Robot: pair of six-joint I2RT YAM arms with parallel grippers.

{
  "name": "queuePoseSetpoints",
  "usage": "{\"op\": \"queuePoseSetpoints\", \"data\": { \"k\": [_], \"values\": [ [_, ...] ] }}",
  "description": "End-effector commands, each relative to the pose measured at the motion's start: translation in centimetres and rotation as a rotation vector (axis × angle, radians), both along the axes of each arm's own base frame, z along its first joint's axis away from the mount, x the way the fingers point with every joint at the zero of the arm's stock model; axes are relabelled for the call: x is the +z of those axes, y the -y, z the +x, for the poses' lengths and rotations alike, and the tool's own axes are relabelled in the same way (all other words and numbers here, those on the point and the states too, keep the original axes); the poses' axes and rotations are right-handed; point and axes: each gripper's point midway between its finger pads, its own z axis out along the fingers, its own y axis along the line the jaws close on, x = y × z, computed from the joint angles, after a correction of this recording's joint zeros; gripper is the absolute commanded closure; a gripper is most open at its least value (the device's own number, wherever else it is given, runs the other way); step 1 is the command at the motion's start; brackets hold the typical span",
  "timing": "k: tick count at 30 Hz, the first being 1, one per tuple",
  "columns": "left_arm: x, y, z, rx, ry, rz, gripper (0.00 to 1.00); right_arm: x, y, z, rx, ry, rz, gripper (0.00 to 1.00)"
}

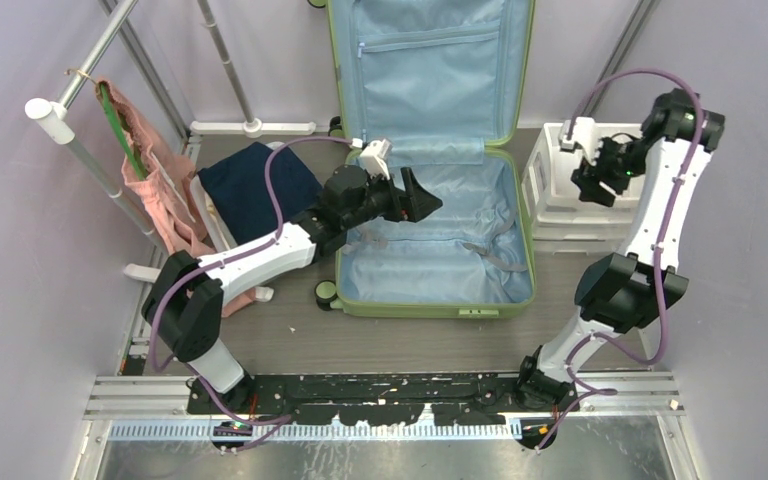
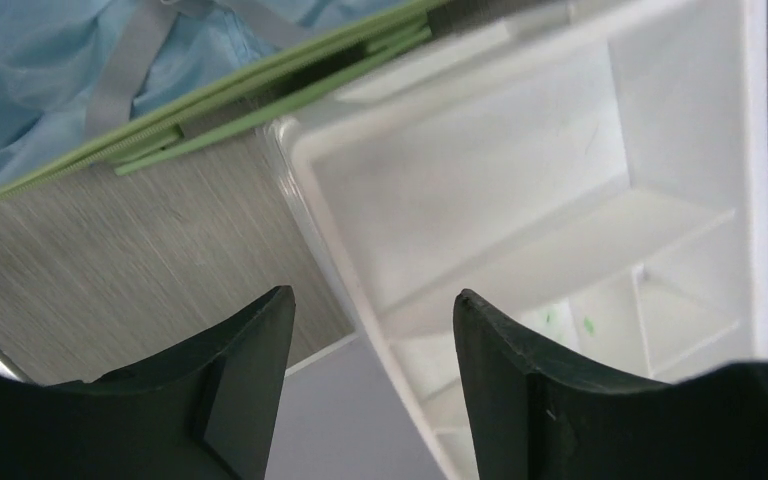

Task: Open, take out, and arrange the luggage
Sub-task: Pick up the storage box at the center of the board.

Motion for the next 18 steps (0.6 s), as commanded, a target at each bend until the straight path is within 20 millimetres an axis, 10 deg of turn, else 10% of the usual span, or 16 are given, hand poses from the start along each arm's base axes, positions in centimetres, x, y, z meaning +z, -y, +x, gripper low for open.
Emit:
{"op": "queuePoseSetpoints", "data": {
  "k": [1,18],
  "values": [
    [4.4,0.0,-0.6,-0.043,0.076,-0.092,0.16,-0.7,-3.4,-1.6,0.107,-0.098,0.043,0.35],
    [3.9,-0.2,-1.4,-0.064,0.015,-0.071,0.17,-5.6,-2.6,-1.5,0.209,-0.264,-0.044,0.51]
  ]
}}
